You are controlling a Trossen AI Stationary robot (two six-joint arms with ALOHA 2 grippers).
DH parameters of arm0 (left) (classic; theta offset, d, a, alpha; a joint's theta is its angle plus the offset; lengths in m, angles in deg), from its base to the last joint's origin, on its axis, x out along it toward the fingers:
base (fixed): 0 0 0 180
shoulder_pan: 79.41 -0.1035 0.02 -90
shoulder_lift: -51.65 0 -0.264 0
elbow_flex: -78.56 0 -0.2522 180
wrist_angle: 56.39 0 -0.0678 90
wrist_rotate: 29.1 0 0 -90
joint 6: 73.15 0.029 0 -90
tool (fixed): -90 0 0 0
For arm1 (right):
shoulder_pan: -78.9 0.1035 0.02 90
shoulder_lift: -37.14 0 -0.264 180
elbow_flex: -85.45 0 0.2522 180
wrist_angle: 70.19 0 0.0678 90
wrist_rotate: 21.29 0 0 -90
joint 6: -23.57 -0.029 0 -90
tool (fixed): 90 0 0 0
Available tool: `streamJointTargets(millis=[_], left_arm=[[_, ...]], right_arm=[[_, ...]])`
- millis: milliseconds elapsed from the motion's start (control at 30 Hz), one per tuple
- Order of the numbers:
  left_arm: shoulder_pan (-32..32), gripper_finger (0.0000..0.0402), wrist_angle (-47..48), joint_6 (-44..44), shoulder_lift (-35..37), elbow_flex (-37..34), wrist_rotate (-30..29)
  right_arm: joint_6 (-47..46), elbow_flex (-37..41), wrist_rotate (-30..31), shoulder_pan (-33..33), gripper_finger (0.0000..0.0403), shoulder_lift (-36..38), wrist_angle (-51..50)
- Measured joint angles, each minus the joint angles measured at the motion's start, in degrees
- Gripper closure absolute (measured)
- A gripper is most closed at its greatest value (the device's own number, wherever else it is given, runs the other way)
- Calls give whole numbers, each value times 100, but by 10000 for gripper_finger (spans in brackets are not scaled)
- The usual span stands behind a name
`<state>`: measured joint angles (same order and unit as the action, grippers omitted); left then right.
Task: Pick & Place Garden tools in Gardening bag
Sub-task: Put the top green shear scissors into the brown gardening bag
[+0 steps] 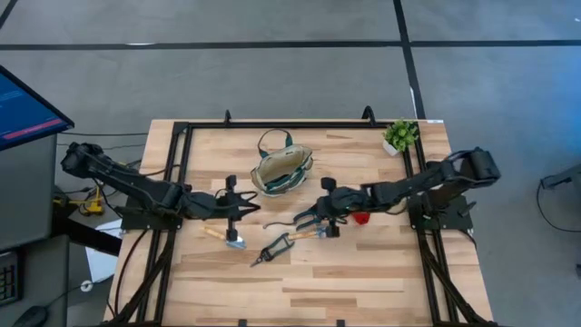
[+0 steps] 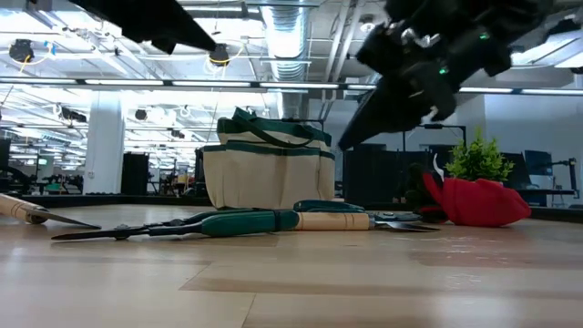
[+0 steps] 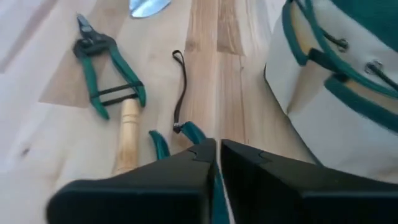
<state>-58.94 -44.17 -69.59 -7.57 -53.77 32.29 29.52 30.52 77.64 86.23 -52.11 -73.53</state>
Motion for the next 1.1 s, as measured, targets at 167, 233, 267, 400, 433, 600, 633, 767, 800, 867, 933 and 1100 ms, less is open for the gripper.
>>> streamJointTargets(millis=[167,233,267,400,433,600,633,767,800,867,933,1100], left_arm=[[176,399,90,-1,250,-2,-8],[252,399,60,1,361,0,-46],[278,399,89,0,422,0,-57],[341,399,85,1,602,0,-153],[339,399,89,0,635,0,-158],[328,399,83,28,679,0,-194],[328,399,83,29,679,0,-192],[328,399,83,35,679,0,-190],[328,399,85,38,679,0,-190],[328,399,83,38,679,0,-190],[328,399,85,40,679,0,-187],[326,399,85,40,679,0,-186]], right_arm=[[87,-305,-7,-92,313,-547,-172],[112,-374,-5,-128,280,-705,-344],[150,-420,-8,-154,264,-809,-379],[213,-495,-193,-210,224,-1137,-540],[213,-522,-225,-223,220,-1217,-503],[213,-593,-223,-280,226,-1439,-465],[211,-612,-223,-310,232,-1487,-470],[205,-628,-248,-381,280,-1518,-486],[206,-628,-225,-391,297,-1513,-488],[207,-623,-184,-408,330,-1443,-545],[212,-623,-147,-410,354,-1326,-531],[215,-655,-138,-395,353,-785,-784]])
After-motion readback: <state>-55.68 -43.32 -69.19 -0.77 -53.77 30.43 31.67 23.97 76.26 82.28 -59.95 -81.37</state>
